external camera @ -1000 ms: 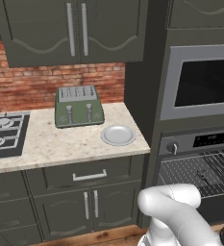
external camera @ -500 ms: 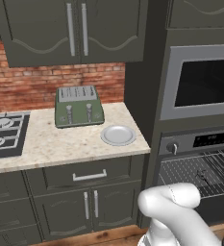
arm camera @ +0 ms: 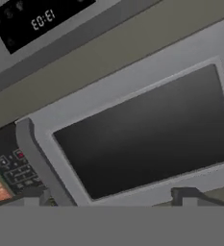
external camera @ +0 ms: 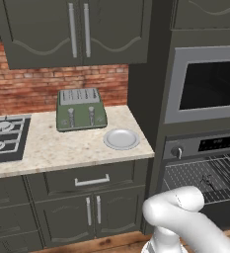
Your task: Take the fish from the oven and place it on the plate on the counter.
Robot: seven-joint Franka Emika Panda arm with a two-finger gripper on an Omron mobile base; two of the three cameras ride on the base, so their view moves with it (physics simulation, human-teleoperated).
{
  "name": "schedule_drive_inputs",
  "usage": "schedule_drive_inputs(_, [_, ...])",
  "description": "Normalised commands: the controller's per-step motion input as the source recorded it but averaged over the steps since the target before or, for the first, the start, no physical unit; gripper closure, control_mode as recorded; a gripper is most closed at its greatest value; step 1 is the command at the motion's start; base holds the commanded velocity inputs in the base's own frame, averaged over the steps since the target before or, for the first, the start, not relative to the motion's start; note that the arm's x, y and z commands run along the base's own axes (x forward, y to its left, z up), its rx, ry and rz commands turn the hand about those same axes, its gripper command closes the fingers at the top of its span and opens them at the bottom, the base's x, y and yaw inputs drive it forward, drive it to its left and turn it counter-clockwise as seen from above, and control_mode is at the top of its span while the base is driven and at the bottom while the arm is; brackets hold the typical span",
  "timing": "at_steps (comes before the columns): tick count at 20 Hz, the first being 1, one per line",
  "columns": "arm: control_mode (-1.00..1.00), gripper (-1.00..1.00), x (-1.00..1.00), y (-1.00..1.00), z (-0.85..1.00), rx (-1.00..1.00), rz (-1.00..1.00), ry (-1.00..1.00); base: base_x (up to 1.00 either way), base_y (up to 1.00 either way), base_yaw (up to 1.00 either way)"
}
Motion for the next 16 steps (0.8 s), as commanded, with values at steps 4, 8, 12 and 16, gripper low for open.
schedule_drive_inputs(4, [-1.0, -1.0, 0.0, -0.71, 0.0, -0.2, 0.06, 0.35, 0.0, 0.0, 0.0])
schedule_drive_inputs(8, [-1.0, -1.0, -0.09, -0.57, -0.05, -0.36, 0.07, 0.27, 0.0, 0.0, 0.0])
schedule_drive_inputs(12, [-1.0, -1.0, -0.24, -0.14, -0.27, -0.37, 0.07, 0.22, 0.0, 0.0, 0.0])
schedule_drive_inputs(16, [-1.0, -1.0, 0.05, 0.16, -0.38, -0.21, 0.03, 0.31, 0.0, 0.0, 0.0])
